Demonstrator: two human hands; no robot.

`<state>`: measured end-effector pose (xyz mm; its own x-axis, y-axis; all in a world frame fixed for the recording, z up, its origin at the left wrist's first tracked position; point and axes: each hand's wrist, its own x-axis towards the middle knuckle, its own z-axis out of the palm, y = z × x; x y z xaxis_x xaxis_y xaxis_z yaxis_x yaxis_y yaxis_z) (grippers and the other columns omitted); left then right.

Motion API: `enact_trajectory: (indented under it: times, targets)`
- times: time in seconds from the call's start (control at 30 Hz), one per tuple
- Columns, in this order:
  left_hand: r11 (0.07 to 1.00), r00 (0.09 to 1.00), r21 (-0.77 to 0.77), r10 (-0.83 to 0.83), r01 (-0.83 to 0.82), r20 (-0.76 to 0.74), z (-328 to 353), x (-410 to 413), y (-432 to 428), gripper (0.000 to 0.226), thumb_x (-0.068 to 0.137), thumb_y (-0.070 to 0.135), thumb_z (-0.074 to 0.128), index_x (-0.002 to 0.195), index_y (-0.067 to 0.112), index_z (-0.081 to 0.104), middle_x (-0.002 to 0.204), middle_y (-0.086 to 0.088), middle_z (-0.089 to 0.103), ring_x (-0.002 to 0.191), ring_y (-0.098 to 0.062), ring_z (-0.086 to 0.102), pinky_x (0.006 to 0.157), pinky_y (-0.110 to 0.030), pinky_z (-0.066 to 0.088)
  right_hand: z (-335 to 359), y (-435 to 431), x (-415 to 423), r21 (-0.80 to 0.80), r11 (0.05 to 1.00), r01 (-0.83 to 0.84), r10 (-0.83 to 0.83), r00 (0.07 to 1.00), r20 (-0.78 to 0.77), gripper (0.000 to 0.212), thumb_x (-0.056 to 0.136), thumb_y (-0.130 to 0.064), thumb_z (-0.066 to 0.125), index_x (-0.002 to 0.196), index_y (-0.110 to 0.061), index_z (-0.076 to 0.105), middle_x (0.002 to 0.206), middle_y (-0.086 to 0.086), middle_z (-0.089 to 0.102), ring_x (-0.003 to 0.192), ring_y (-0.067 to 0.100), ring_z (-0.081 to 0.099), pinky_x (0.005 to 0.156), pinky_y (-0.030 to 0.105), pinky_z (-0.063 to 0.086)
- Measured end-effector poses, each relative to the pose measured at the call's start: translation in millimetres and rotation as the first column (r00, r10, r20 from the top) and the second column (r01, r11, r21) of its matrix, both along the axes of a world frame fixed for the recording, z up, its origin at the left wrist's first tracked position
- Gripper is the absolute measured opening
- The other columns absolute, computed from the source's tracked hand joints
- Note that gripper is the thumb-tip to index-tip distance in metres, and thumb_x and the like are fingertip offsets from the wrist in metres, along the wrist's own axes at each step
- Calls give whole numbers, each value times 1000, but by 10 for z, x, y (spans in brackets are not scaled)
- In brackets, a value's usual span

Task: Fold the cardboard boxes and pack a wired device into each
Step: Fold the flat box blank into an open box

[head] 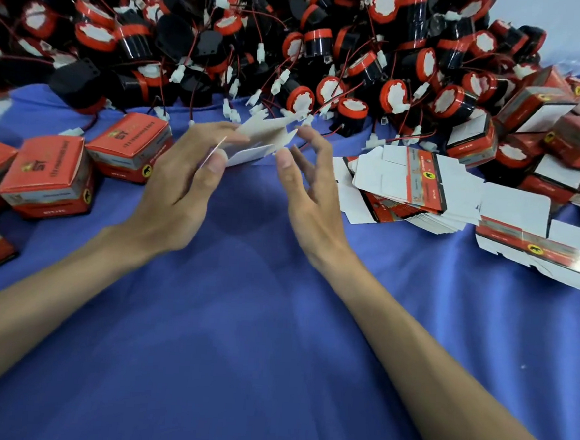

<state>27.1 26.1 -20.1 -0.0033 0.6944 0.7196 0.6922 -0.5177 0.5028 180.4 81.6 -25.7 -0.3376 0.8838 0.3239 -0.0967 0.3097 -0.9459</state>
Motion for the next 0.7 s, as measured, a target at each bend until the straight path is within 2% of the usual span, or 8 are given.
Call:
enact_trajectory:
  times: [0.07, 0.17, 0.23, 0.3, 0.4, 0.53, 0.6, 0.7]
  targets:
    - [999, 999, 36, -26, 27, -23, -15, 0, -3, 39, 100, 21, 29, 110, -4, 56, 124, 5, 51, 118, 5, 46, 98, -17, 34, -2, 33, 5, 10, 1000, -15, 16, 998, -54, 26, 88, -38, 50, 108, -22, 47, 114, -15, 57, 108, 9, 52, 89, 27, 46]
    - [997, 997, 58, -53, 56, -56, -32, 25, -18, 26, 98, 21, 33, 100, 2, 50, 120, 13, 47, 116, 2, 47, 91, -18, 34, -25, 46, 30, 110, 993, 40, -34, 998, -53, 14, 91, -23, 51, 86, -13, 42, 76, -22, 57, 75, -3, 48, 68, 13, 40]
    - [994, 998, 91, -51, 54, -34, -29, 60, -36, 15, 99, 27, 36, 101, 17, 46, 112, 15, 45, 110, -2, 49, 88, -22, 37, -38, 26, 54, 227, 971, 76, -67, 997, -50, 13, 88, -4, 50, 88, -10, 38, 86, -20, 58, 71, -6, 51, 63, 8, 38]
    - [989, 999, 147, -30, 28, 10, 5, 100, -44, 13, 100, 34, 36, 112, 30, 36, 116, 20, 42, 106, 5, 45, 89, -20, 36, -13, -9, 73, 289, 955, 68, -48, 996, -75, 24, 81, 7, 44, 96, -9, 35, 103, -1, 65, 85, 0, 59, 70, 16, 44]
    - [978, 989, 199, 25, -54, 147, 94, 159, -36, 18, 100, 24, 35, 117, 18, 32, 106, 14, 40, 94, 10, 45, 83, -10, 34, 36, -87, 67, 446, 893, 62, -47, 998, -44, 41, 78, 0, 44, 119, -1, 36, 105, 15, 69, 79, 15, 64, 70, 31, 49]
    - [976, 961, 192, 49, -105, 273, 174, 232, -37, 26, 102, 14, 30, 123, 0, 29, 101, 18, 50, 87, 12, 49, 79, -10, 38, 37, -152, 34, 603, 788, 121, -100, 993, -68, 43, 85, -7, 43, 124, 10, 46, 108, 17, 67, 86, 10, 61, 77, 20, 46]
    - [979, 949, 174, 50, -108, 311, 193, 263, -42, 28, 103, 16, 29, 129, 5, 27, 105, 32, 52, 87, 13, 49, 78, -9, 39, 72, -154, 17, 622, 771, 139, -95, 990, -103, 39, 89, -9, 40, 119, 13, 51, 109, 20, 65, 94, 17, 60, 82, 24, 47]
    - [990, 909, 115, 25, -80, 416, 223, 333, -56, 22, 101, 29, 28, 118, 19, 37, 101, 13, 50, 83, 6, 48, 73, -12, 40, 106, -168, 4, 639, 750, 168, -97, 985, -146, 35, 95, -13, 38, 115, 11, 53, 112, 23, 64, 101, 27, 62, 86, 31, 49]
